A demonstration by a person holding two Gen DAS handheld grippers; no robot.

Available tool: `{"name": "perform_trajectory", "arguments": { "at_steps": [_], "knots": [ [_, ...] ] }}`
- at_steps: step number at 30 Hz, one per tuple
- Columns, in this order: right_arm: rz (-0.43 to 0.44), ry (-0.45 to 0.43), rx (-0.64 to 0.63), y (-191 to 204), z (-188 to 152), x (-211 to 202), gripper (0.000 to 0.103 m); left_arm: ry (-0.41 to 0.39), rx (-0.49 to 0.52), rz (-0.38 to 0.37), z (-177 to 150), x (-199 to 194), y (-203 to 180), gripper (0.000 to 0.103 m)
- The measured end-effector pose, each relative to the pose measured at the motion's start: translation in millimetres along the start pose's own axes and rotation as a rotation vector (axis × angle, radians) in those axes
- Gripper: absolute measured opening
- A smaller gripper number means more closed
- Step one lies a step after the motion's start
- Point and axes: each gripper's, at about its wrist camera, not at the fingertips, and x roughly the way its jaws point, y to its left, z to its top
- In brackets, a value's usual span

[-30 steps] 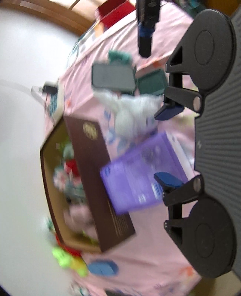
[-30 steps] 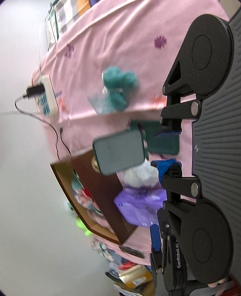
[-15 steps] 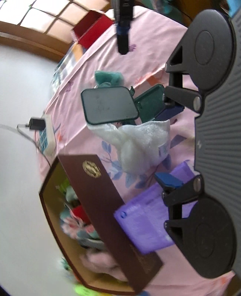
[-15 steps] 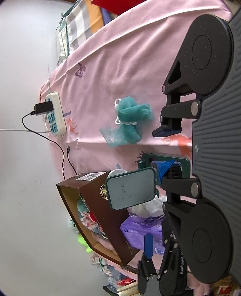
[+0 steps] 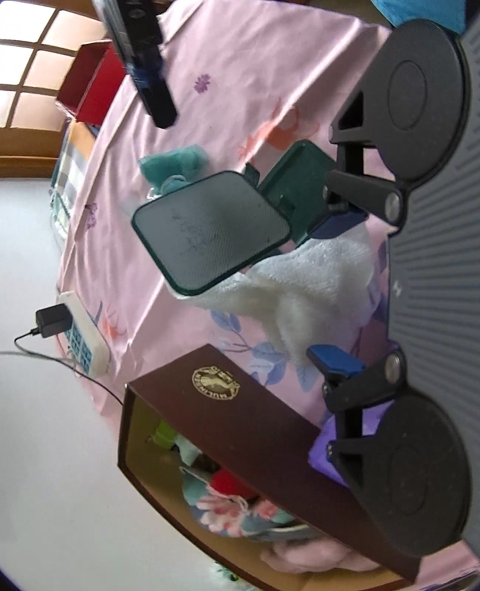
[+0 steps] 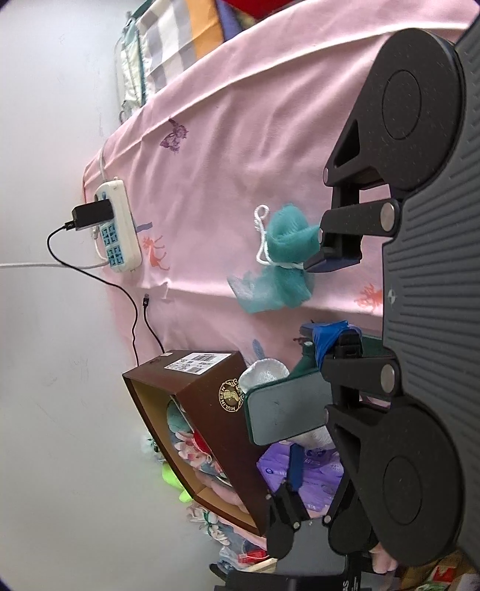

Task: Organize soft objects
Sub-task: 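Close the left gripper on the white towel while the right gripper grasps the teal mesh puff, then lift the white towel and teal puff and carry them over the box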

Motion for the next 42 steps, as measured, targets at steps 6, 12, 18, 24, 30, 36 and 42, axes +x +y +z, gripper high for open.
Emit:
{"name": "perform_trajectory", "arguments": {
  "at_steps": [6, 12, 18, 24, 30, 36, 42],
  "knots": [
    [0.025, 0.019, -0.181, 1.3, 8.1, 9.5, 0.014, 0.039, 0.071, 0.049, 4.8, 20.5, -3.3, 0.068],
    [0.030, 0.102, -0.433, 4.4, 19.0, 29.0, 0.015, 0.115, 0.138, 0.121, 3.2, 43.9, 4.5, 0.068],
    [0.017, 0.166, -0.633, 3.6, 29.6, 46.0, 0.016, 0.132, 0.151, 0.148, 4.9, 55.3, 5.9, 0.068],
    [0.043, 0.248, -0.733, 1.0, 41.4, 68.9, 0.019, 0.134, 0.139, 0.172, 5.9, 60.3, 13.3, 0.062],
    [0.057, 0.374, -0.794, -9.1, 40.9, 96.3, 0.023, 0.124, 0.138, 0.182, 7.0, 61.0, 13.0, 0.057],
    [0.083, 0.350, -0.625, -23.6, 51.2, 108.2, 0.025, 0.100, 0.128, 0.199, 8.8, 48.7, 12.2, 0.055],
    [0.102, 0.301, -0.425, -37.7, 51.0, 114.4, 0.024, 0.079, 0.042, 0.216, 11.3, 34.1, 23.7, 0.055]
  ]
}}
